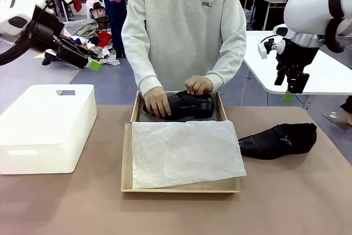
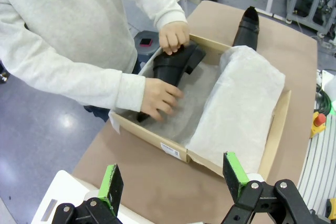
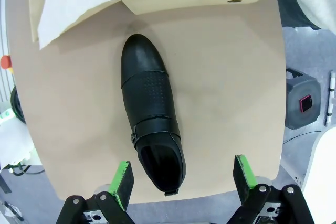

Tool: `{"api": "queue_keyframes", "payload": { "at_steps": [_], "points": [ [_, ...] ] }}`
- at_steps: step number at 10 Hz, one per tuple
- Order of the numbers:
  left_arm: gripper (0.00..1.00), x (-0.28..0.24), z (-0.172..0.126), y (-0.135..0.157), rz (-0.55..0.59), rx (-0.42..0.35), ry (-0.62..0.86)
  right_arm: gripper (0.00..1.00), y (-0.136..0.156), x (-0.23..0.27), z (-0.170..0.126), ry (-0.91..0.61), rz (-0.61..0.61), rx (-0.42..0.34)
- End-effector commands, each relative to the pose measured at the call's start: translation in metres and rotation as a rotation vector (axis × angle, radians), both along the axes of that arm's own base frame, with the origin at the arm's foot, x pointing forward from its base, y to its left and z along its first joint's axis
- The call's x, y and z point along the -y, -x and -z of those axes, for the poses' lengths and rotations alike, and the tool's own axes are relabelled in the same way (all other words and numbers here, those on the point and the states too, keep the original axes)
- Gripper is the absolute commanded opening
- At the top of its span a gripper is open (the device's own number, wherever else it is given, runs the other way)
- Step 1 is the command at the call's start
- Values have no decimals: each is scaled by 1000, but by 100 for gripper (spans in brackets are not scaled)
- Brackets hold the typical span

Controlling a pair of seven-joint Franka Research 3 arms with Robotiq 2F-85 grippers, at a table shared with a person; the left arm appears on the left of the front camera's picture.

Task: Pack the shoes into the box.
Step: Place the other shoe of the Shoes into the Shoes Box.

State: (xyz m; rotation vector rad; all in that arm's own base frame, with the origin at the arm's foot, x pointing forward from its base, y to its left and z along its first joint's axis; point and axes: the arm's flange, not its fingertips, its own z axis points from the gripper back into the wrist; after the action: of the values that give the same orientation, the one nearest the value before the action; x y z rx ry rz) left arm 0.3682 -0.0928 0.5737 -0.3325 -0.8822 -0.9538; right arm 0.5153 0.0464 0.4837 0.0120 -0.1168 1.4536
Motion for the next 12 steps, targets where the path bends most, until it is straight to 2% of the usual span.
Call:
{"api": "queue_keyframes", "payload": {
  "at_steps": [1, 5, 9, 12],
  "points": [
    [100, -1, 1, -1, 16, 4, 10, 100, 1, 2, -3, 5, 2, 6],
    [100, -1, 1, -1, 16, 4, 10, 100, 0, 18, 14, 8, 10, 22],
    [100, -1, 1, -1, 16, 4, 10, 100, 0, 47, 48, 15, -32, 62],
    [100, -1, 1, -1, 16, 4, 10, 100, -5, 57, 69, 24, -12, 34]
  ]
}}
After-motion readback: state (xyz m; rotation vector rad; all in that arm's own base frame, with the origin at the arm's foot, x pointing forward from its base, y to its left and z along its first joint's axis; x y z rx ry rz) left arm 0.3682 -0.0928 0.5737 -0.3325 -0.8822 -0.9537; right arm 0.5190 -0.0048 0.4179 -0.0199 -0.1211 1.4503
